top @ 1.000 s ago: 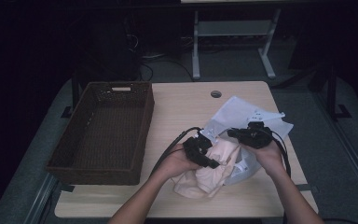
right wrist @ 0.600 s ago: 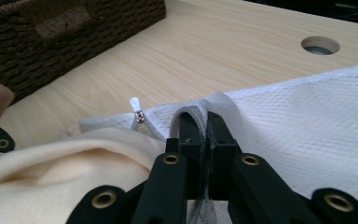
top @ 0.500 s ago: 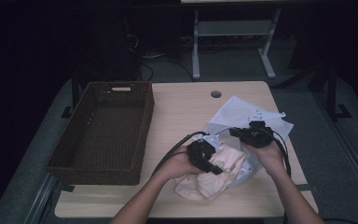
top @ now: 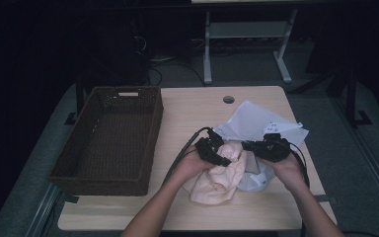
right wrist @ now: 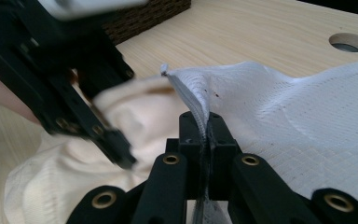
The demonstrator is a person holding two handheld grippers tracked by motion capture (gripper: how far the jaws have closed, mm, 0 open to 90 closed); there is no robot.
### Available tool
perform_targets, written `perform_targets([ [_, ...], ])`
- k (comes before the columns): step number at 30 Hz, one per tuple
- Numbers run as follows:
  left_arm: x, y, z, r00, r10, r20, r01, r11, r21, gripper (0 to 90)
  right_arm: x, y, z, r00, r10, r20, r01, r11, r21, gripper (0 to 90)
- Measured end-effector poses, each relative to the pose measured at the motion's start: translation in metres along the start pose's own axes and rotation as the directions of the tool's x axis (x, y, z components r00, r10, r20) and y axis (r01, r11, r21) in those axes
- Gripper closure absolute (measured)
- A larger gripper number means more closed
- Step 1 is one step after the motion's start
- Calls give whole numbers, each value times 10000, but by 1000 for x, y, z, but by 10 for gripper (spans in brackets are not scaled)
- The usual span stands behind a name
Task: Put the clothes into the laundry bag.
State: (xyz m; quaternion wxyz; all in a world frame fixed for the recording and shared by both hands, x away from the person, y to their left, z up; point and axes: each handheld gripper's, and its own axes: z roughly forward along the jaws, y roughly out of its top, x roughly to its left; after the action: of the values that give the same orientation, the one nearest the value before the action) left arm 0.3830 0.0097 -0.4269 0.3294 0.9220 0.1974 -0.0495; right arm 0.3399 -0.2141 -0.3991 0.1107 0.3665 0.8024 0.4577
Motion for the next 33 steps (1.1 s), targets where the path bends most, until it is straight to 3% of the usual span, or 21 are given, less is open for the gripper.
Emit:
perform_targets([
  [3,-1,0,13,9993,7,-373,-8,10000,-23,680,1,0,3,10000,12,-90,-12,10000,26,867],
  [5,-1,0,17,9989,-138,-440,123,9993,-343,652,1,0,5,10000,31,-92,-31,10000,86,867],
  [8,-2,0,16,9985,-34,-547,11,9992,-409,537,0,-1,5,10000,38,-65,-37,9999,102,866],
  [10,-5,-2,11,9977,-52,-674,8,9979,-651,433,-1,-1,4,10000,75,-34,-75,9999,93,866],
  [11,-9,-6,2,9975,-172,-693,92,9935,-1137,366,-3,-2,3,9999,110,18,-110,9999,73,866],
  [14,-12,-8,-7,9964,-209,-821,92,9900,-1407,263,-5,-2,3,9999,113,45,-113,9999,74,865],
  [15,-17,-10,-19,9930,-156,-1172,-30,9877,-1563,223,-5,-2,2,9999,135,57,-135,9999,68,864],
  [19,-22,-18,-39,9881,-307,-1508,29,9835,-1808,179,-5,-3,1,9999,139,49,-139,9999,61,863],
  [23,-17,-35,-41,9842,-608,-1663,300,9829,-1816,178,-3,-3,2,9999,117,34,-118,9999,100,863],
  [24,-17,-35,-41,9842,-608,-1663,300,9829,-1816,187,-3,-3,2,9999,117,34,-118,9999,100,863],
  [25,-10,-39,-37,9861,-894,-1398,619,9798,-1900,236,-2,-3,2,9999,109,19,-109,9999,121,863],
  [26,-10,-39,-37,9861,-894,-1398,619,9798,-1900,270,-2,-3,2,9999,109,19,-109,9999,121,863],
  [27,-5,-41,-31,9883,-1027,-1123,793,9773,-1964,333,0,-3,2,10000,80,-21,-80,9999,133,863],
  [29,-2,-41,-28,9896,-987,-1044,767,9774,-1968,492,1,-3,2,10000,34,-61,-33,9998,170,863],
  [30,-1,-41,-25,9910,-964,-929,756,9756,-2062,492,1,-3,2,10000,34,-61,-33,9998,170,863],
  [31,0,-40,-22,9922,-938,-818,749,9750,-2091,647,3,-3,2,9999,9,-127,-7,9999,162,863],
  [33,-1,-36,-16,9928,-851,-848,662,9766,-2045,748,4,-3,2,9998,4,-176,-2,9999,157,863],
])
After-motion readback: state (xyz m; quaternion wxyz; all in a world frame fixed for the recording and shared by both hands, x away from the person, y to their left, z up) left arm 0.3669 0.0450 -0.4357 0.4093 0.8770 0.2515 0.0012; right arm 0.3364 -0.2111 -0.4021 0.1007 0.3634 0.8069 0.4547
